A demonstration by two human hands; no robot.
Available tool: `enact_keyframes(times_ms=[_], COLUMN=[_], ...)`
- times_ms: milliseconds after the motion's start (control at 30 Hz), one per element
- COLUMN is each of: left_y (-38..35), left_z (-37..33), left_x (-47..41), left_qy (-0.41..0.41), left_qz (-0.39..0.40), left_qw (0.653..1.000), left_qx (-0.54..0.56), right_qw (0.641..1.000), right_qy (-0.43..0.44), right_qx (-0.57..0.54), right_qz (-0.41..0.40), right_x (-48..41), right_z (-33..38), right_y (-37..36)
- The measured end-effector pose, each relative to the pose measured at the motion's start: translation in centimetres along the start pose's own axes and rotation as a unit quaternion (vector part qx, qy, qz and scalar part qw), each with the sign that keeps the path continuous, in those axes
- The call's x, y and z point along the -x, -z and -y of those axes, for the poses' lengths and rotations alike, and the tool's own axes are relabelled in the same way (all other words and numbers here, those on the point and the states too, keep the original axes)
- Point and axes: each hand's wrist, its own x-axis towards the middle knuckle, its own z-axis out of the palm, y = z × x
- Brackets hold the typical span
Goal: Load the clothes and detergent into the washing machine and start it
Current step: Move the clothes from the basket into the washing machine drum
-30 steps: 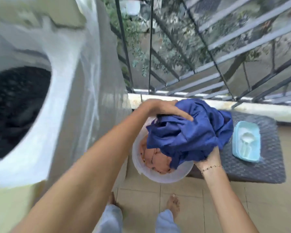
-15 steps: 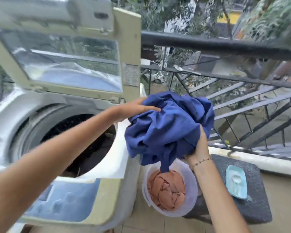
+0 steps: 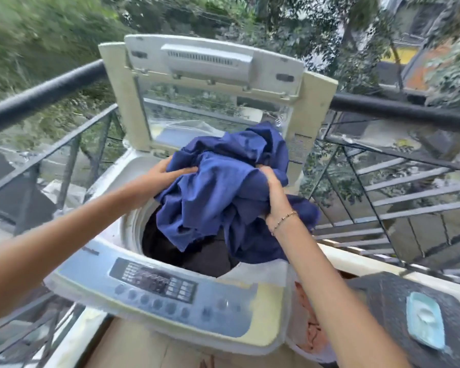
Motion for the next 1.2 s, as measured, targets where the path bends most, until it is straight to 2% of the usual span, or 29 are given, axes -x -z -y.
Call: enact_keyframes(times_ms=[100, 267, 333, 367, 400, 433, 467, 500, 533, 633, 700, 767, 800, 833, 867, 1000, 1033, 1100, 1200], left_y=[2.6, 4.1, 4.0, 4.0, 4.0, 4.2, 4.1, 3.9, 3.6, 3.2, 3.4, 3.8, 3.9, 4.2, 4.3, 4.5, 4.7, 5.1, 4.9], left_z=[2.0, 5.3, 6.3, 6.7, 7.1, 7.5, 7.7, 7.9, 8.1, 9.3, 10.0, 10.3, 10.4, 10.4, 10.6, 11.1, 11.5, 12.0, 12.4], left_x=[0.5, 0.2, -0.2, -0.4, -0.8, -1.2, -1.5, -1.8, -2.0, -3.0, -3.5, -3.9, -4.0, -4.1, -4.1, -3.8, -3.9, -4.1, -4.5], left_qy=[-0.002, -0.002, -0.005, -0.005, -0.008, -0.005, -0.007, -0.002, 0.002, 0.011, 0.029, 0.044, 0.051, 0.056, 0.053, 0.062, 0.067, 0.091, 0.175], left_qz=[-0.01, -0.015, -0.003, -0.001, 0.003, 0.004, 0.011, 0.015, 0.016, 0.021, 0.013, 0.011, 0.012, 0.011, 0.01, 0.015, 0.012, 0.018, 0.09], left_qw=[1.0, 1.0, 1.0, 0.999, 0.999, 0.998, 0.997, 0.995, 0.994, 0.989, 0.986, 0.985, 0.985, 0.984, 0.983, 0.977, 0.975, 0.969, 0.953], left_qx=[-0.006, -0.023, -0.03, -0.04, -0.05, -0.067, -0.079, -0.097, -0.11, -0.146, -0.161, -0.165, -0.167, -0.171, -0.175, -0.202, -0.212, -0.228, -0.228], right_qw=[0.998, 0.996, 0.99, 0.977, 0.947, 0.888, 0.806, 0.736, 0.688, 0.552, 0.489, 0.464, 0.473, 0.497, 0.539, 0.77, 0.816, 0.874, 0.93], right_qy=[-0.041, -0.059, -0.048, -0.035, -0.012, 0.026, 0.068, 0.1, 0.122, 0.1, 0.107, 0.115, 0.118, 0.116, 0.121, 0.123, 0.12, 0.108, 0.027], right_qx=[0.04, 0.036, 0.107, 0.191, 0.308, 0.451, 0.582, 0.667, 0.715, 0.828, 0.865, 0.878, 0.873, 0.86, 0.833, 0.625, 0.563, 0.472, 0.366], right_qz=[0.039, -0.053, -0.079, -0.087, -0.091, -0.089, -0.077, -0.055, -0.026, 0.03, 0.029, 0.013, 0.003, -0.01, -0.023, -0.041, -0.041, -0.039, 0.0], right_x=[-0.4, -1.2, -1.5, -1.4, -1.3, -1.4, -1.4, -1.3, -1.2, -1.6, -2.1, -2.7, -2.9, -3.1, -3.3, -3.8, -4.0, -4.6, -5.5], right_z=[-1.0, -3.4, -4.6, -4.9, -5.0, -5.1, -4.9, -4.7, -4.4, -3.9, -3.7, -3.5, -3.5, -3.6, -3.6, -3.8, -3.9, -4.4, -5.5], right_y=[-2.6, -3.6, -2.8, -2.3, -1.5, -0.4, 0.7, 1.7, 2.8, 5.2, 5.5, 4.8, 4.2, 3.5, 2.7, -1.6, -2.7, -4.6, -6.3])
